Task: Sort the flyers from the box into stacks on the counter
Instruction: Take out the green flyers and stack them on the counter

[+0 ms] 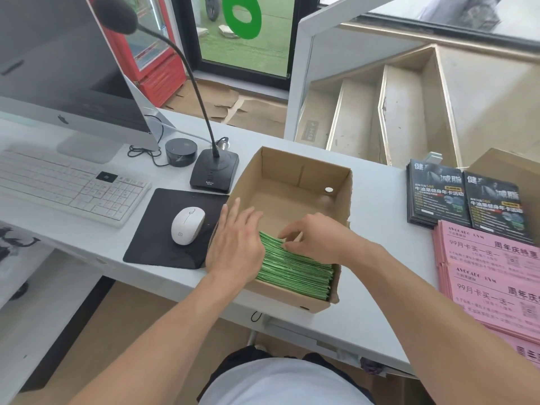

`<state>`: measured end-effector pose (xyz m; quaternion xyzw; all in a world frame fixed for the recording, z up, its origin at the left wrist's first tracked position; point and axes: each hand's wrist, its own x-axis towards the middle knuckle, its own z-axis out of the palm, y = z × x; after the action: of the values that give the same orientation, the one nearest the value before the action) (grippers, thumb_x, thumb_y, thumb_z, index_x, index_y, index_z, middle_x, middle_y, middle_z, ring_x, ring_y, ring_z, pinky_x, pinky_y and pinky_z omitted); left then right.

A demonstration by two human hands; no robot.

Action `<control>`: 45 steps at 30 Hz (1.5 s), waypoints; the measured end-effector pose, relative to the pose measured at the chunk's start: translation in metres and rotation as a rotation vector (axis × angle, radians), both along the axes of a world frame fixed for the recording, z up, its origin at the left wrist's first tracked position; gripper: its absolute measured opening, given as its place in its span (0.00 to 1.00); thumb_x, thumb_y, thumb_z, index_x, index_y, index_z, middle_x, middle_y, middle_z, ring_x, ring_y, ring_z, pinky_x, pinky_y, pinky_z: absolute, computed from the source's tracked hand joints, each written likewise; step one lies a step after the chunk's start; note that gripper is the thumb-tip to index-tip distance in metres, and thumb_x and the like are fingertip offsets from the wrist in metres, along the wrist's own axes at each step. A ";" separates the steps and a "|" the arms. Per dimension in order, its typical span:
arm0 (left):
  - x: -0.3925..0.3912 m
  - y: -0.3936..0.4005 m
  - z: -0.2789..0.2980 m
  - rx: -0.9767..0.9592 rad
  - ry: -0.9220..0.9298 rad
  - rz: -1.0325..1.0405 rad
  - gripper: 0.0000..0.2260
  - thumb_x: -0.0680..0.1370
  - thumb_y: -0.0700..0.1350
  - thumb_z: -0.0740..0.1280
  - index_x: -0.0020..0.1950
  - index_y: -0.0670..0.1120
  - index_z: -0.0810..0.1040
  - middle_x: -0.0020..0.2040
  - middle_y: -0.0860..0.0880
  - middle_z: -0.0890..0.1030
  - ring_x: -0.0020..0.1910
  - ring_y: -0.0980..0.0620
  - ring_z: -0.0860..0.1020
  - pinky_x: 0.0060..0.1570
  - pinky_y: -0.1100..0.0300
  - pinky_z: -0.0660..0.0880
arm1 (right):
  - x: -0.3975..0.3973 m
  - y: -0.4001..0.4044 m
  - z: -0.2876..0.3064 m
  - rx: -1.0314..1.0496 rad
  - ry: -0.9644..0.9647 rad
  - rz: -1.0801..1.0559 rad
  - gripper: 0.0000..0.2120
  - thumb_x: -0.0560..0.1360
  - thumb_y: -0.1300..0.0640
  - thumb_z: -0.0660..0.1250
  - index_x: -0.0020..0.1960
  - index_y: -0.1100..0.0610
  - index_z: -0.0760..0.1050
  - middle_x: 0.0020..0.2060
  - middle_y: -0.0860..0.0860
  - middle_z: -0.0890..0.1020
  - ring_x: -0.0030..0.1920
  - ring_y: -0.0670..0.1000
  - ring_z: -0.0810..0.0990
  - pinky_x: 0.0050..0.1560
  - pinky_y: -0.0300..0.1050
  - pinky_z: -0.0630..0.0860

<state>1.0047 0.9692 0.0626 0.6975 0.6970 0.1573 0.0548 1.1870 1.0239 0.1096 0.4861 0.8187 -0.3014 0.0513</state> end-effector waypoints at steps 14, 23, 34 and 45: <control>0.001 -0.012 0.007 0.173 -0.221 0.060 0.30 0.83 0.52 0.61 0.82 0.45 0.55 0.83 0.49 0.54 0.82 0.52 0.47 0.80 0.48 0.50 | 0.000 -0.004 0.004 0.257 -0.090 -0.267 0.16 0.76 0.53 0.65 0.62 0.41 0.78 0.52 0.48 0.86 0.49 0.57 0.82 0.45 0.48 0.77; 0.019 0.007 0.088 0.056 -0.969 -0.102 0.45 0.67 0.49 0.81 0.74 0.72 0.60 0.72 0.67 0.69 0.72 0.68 0.66 0.68 0.70 0.66 | 0.083 -0.025 0.097 0.221 0.183 -0.338 0.14 0.78 0.51 0.69 0.59 0.33 0.78 0.49 0.33 0.83 0.49 0.44 0.80 0.45 0.44 0.77; 0.176 -0.005 0.033 -0.336 -1.054 -0.249 0.10 0.75 0.39 0.76 0.44 0.56 0.85 0.43 0.56 0.83 0.43 0.61 0.80 0.42 0.70 0.71 | 0.225 -0.074 0.036 0.269 -0.076 -0.515 0.12 0.79 0.51 0.69 0.61 0.38 0.80 0.51 0.36 0.84 0.51 0.45 0.81 0.52 0.48 0.77; 0.204 -0.041 -0.048 -0.223 -0.985 0.207 0.21 0.74 0.41 0.76 0.56 0.63 0.74 0.55 0.66 0.79 0.59 0.67 0.74 0.59 0.59 0.68 | 0.254 -0.080 -0.041 0.095 0.014 -0.588 0.12 0.77 0.52 0.72 0.57 0.39 0.78 0.52 0.33 0.80 0.55 0.40 0.77 0.57 0.43 0.73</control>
<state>1.2089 0.9283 0.0144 0.4582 0.6664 0.3964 0.4346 1.4406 0.9437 0.0691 0.7022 0.6562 -0.2680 -0.0668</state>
